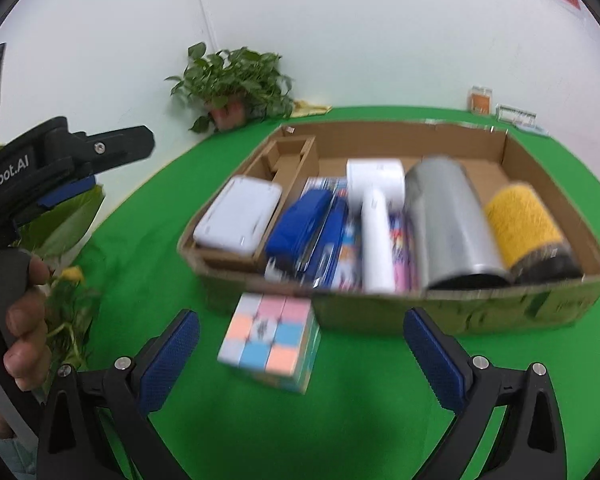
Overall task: Organize rigid objects
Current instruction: 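Move both grippers to the pastel Rubik's cube and grasp it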
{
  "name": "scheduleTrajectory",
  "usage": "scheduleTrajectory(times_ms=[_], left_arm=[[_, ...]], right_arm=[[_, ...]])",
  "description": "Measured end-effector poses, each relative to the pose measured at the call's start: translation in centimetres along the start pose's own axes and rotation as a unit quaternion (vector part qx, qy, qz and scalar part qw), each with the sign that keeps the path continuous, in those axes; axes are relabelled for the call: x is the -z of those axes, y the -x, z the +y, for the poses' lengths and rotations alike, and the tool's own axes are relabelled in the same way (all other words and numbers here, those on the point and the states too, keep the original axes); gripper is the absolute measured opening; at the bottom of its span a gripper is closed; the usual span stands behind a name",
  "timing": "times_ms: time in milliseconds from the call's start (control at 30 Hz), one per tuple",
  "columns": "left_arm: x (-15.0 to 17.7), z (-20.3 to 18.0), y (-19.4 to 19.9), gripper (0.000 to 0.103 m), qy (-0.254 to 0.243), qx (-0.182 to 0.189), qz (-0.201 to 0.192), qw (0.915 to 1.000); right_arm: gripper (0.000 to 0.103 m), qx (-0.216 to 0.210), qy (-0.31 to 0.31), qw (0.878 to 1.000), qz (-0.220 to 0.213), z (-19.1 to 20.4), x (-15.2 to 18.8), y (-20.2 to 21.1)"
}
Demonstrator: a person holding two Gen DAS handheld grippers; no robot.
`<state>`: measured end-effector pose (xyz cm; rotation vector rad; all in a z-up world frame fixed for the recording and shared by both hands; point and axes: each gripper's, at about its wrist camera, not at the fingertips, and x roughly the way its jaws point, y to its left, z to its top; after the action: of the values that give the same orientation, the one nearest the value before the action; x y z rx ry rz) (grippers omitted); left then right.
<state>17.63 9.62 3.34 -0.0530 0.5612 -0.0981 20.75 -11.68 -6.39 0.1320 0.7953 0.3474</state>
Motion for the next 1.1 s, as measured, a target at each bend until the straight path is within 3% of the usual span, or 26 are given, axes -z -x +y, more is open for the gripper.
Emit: scheduleTrajectory(times_ms=[100, 233, 367, 467, 633, 800, 867, 933, 1067, 1100], left_arm=[[0.8, -0.6, 0.5, 0.102, -0.009, -0.005, 0.002, 1.0], [2.1, -0.9, 1.2, 0.102, -0.002, -0.039, 0.013, 0.9992], [4.1, -0.9, 2.5, 0.102, 0.009, -0.05, 0.02, 0.9985], [5.3, -0.5, 3.0, 0.102, 0.019, -0.045, 0.038, 0.9981], [6.3, 0.4, 2.8, 0.102, 0.038, -0.044, 0.063, 0.9963], [7.3, 0.5, 1.6, 0.102, 0.08, 0.021, 0.11, 0.9905], [8.1, 0.1, 0.8, 0.102, 0.104, 0.061, 0.14, 0.9828], [9.2, -0.6, -0.3, 0.102, 0.125, 0.112, 0.175, 0.9701], [12.0, -3.3, -2.7, 0.102, 0.163, 0.223, 0.26, 0.9253], [12.4, -4.0, -2.9, 0.102, 0.164, 0.242, 0.269, 0.9178]], right_arm=[[0.102, -0.012, -0.004, 0.999, 0.03, -0.3, 1.5, -1.2], [0.1, -0.012, -0.015, 0.997, 0.078, 0.1, 2.9, -4.2], [0.097, -0.012, -0.015, 0.995, 0.097, 0.5, 3.8, -6.4], [0.09, -0.012, -0.013, 0.994, 0.104, 0.8, 4.1, -7.7], [0.065, -0.022, -0.005, 0.994, 0.102, 1.0, 4.2, -8.6], [0.062, -0.033, -0.009, 0.995, 0.097, 0.0, 5.1, -6.8], [0.062, -0.04, -0.017, 0.994, 0.1, -0.8, 6.0, -5.3], [0.062, -0.049, -0.023, 0.993, 0.104, -1.6, 7.2, -3.8], [0.062, -0.071, -0.051, 0.99, 0.114, -3.7, 9.5, -0.7], [0.062, -0.073, -0.055, 0.989, 0.116, -4.1, 9.9, -0.2]])
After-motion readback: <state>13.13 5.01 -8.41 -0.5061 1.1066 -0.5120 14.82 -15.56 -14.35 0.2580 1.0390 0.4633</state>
